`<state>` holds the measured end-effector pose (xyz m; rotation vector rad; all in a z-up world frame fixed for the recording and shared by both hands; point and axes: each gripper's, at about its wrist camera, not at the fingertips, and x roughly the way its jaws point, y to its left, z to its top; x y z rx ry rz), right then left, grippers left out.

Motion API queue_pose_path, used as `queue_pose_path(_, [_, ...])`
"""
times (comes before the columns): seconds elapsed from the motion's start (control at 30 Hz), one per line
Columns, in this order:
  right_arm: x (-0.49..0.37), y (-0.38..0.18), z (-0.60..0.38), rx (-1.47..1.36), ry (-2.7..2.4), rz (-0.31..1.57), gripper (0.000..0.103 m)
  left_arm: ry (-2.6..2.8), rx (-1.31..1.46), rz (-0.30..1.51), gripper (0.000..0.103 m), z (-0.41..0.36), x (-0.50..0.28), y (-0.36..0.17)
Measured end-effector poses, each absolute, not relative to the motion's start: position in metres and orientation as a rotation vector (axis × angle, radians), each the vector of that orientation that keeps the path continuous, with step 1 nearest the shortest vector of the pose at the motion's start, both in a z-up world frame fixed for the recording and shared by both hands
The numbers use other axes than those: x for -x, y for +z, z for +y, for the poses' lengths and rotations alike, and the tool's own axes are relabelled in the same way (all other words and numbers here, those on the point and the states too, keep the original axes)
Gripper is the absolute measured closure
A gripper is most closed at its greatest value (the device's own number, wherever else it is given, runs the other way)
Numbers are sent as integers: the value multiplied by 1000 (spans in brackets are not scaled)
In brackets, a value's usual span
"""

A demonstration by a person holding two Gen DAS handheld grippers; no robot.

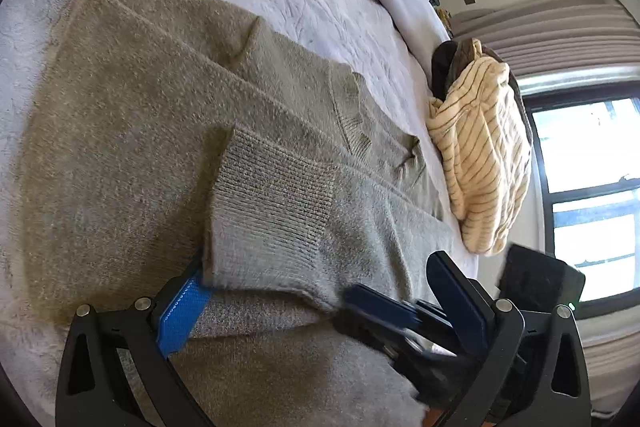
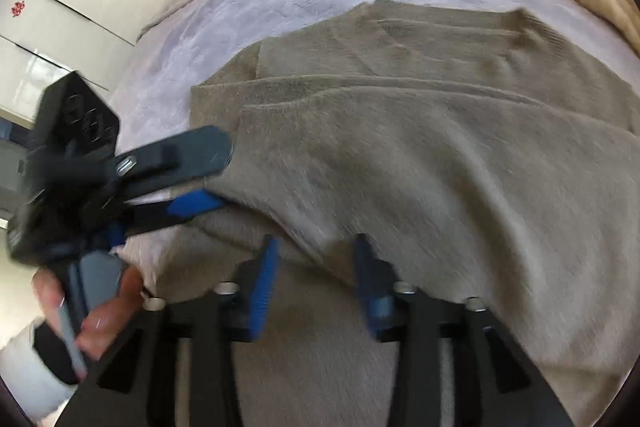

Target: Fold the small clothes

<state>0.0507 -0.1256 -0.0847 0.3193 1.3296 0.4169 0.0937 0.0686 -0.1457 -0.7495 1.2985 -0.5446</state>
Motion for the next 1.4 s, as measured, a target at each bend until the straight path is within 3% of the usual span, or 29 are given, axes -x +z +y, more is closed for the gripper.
queue_pose_path(0.1, [-27,-80,-164,-403,359,1336,51,-535,740,1306,0,63,-96,-148])
queue_pose_path(0.33, [38,-98,-288,-937,64,1268,51,-516,694,1297,3,54,-104,-148])
queue_pose_path(0.37, [43,-103,-303,-1000,21,1243,51,-506,680,1298,14,54,-105,-147])
queue_pose_path(0.4, [45,-105,-311,-1034,2,1218,51,-492,658,1303,36,53,-106,-147])
queue_pose_path(0.43, [44,-106,-320,-1055,-20,1185,52,-484,643,1310,50,53,-107,-148])
queue_pose_path(0.47, [41,-105,-328,-1051,-51,1160,75,-481,638,1326,79,53,-108,-151])
queue_pose_path(0.5, [37,-105,-329,-1028,-74,1158,97,-478,641,1338,95,55,-107,-153])
queue_pose_path(0.7, [20,-76,-340,-801,-50,1118,97,-523,557,1303,95,48,-84,-135])
queue_pose_path(0.87, [42,-98,-363,-802,-57,1186,97,-469,483,1339,95,40,-73,-151])
queue_pose_path(0.93, [50,-101,-364,-833,-48,1186,93,-464,498,1328,95,46,-72,-151])
queue_pose_path(1.07, [66,-90,-361,-845,9,1231,64,-462,443,1320,95,52,-76,-145])
queue_pose_path(1.23, [68,-62,-380,-830,-19,1102,59,-455,401,1333,95,51,-76,-145])
queue_pose_path(1.4, [35,-90,-425,-965,-57,1087,59,-436,374,1336,95,48,-76,-147])
